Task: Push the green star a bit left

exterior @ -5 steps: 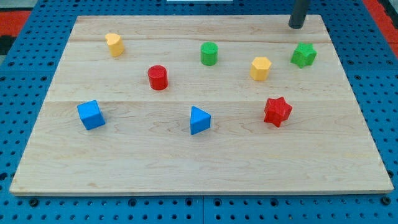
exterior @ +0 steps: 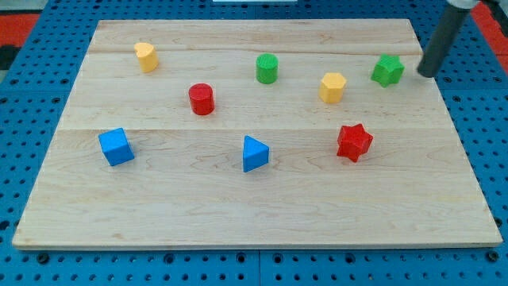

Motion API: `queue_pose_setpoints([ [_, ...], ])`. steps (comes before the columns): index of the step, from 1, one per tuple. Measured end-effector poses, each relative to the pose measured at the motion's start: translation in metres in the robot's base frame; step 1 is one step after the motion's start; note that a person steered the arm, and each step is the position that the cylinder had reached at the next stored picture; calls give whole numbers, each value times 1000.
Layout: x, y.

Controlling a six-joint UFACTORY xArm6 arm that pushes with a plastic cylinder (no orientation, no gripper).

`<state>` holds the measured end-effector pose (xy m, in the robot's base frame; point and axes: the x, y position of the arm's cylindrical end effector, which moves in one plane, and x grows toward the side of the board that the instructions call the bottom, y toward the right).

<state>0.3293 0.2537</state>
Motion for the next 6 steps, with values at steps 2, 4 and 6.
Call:
queue_pose_setpoints([
  [2,-21,-54],
  [4,-22,-51],
  [6,7,-42],
])
